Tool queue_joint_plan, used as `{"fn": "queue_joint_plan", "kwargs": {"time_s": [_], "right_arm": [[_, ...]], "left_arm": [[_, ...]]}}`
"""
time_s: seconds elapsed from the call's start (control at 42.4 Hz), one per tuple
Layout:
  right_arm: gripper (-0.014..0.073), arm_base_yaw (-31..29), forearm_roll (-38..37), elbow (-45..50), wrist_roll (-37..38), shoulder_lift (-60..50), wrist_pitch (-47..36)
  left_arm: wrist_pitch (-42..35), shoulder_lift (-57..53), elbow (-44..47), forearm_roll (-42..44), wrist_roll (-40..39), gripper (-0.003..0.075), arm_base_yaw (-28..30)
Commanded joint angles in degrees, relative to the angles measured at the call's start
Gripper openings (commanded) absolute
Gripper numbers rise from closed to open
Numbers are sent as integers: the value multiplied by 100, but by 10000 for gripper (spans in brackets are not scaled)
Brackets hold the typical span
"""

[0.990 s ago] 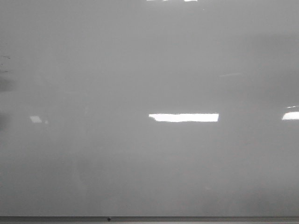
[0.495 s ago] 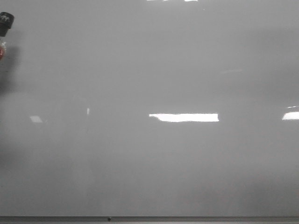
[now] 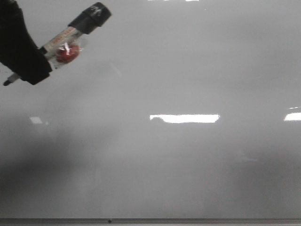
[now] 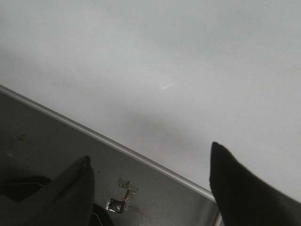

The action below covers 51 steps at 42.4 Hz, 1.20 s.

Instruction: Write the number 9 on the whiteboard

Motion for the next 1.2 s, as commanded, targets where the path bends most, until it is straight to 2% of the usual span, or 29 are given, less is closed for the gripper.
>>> {"fn": "queue_joint_plan", "kwargs": {"time_s": [0.0,0.259,0.424,0.66,0.849,0.99,1.179], "right_arm": [[537,303,420,-315,-646,168,-193],[537,1294,1193,-593,-2440,576,348],[537,2065,1839,-792,-3190,816,350],[537,2955,1986,-1133,-3243,1307,304],[533,3165,2042,-1158,-3243,1560,25],[432,3165,2042,-1158,-3243,1618,-45],[204,3165,2042,-1158,-3237,1618,-39]], "left_arm": [[-117,-184,-198,-344,351,-19,-429],[-140,-184,-198,-273,373,-19,-1326],[-149,-184,-198,-259,508,-19,-1674],[-149,-184,-198,-259,788,-19,-1856],[-151,-184,-198,-259,788,-19,-1856],[-151,-184,-198,-259,788,-19,-1856],[-151,-184,-198,-259,795,-17,-1856]]}}
